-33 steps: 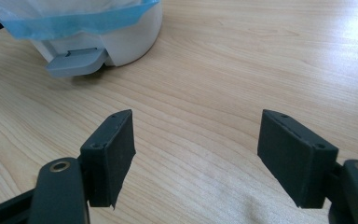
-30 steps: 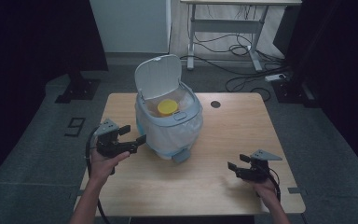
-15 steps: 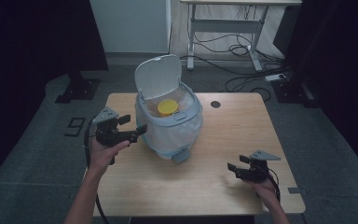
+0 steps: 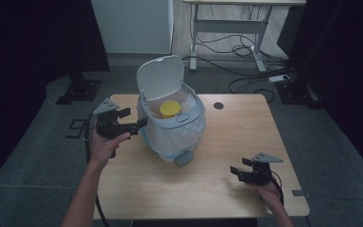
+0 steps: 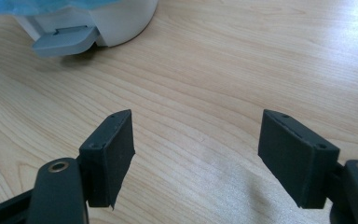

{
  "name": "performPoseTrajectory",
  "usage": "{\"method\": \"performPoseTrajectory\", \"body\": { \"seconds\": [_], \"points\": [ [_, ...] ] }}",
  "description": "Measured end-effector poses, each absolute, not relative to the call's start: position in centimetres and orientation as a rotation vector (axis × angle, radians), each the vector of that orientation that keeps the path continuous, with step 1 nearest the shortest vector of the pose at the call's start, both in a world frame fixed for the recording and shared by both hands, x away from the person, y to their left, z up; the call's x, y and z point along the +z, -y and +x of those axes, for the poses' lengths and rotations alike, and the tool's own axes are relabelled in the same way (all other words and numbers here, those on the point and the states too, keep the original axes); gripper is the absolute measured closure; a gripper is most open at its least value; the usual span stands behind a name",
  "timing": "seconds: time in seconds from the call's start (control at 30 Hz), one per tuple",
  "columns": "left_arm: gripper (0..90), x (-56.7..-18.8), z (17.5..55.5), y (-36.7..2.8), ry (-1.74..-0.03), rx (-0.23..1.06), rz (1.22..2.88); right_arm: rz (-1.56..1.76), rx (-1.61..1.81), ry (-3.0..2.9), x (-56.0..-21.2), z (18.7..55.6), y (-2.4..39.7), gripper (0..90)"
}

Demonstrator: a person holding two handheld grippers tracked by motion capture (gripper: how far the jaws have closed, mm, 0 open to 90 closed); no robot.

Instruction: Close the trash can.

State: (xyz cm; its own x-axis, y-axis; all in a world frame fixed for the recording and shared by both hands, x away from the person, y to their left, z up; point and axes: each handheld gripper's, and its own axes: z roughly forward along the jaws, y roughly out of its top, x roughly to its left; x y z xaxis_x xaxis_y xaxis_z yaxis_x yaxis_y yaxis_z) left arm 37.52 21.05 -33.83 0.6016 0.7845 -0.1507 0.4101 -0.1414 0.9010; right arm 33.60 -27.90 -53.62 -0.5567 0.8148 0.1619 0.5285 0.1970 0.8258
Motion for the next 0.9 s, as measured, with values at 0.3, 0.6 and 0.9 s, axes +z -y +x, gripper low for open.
{"method": "performPoseTrajectory", "body": {
  "seconds": [0.3,0.6,0.9],
  "points": [
    [18.1,-33.2,39.0,-20.6,-0.976,0.448,1.777,1.255,1.283,-2.191,-53.8,33.6,27.7,26.1],
    [18.1,-32.6,41.3,-20.3,-0.986,0.462,1.803,1.245,1.280,-2.203,-54.0,33.3,27.8,26.1],
    [18.2,-31.7,43.3,-20.1,-0.990,0.473,1.812,1.253,1.270,-2.210,-54.2,33.3,27.7,26.1]
  ]
}}
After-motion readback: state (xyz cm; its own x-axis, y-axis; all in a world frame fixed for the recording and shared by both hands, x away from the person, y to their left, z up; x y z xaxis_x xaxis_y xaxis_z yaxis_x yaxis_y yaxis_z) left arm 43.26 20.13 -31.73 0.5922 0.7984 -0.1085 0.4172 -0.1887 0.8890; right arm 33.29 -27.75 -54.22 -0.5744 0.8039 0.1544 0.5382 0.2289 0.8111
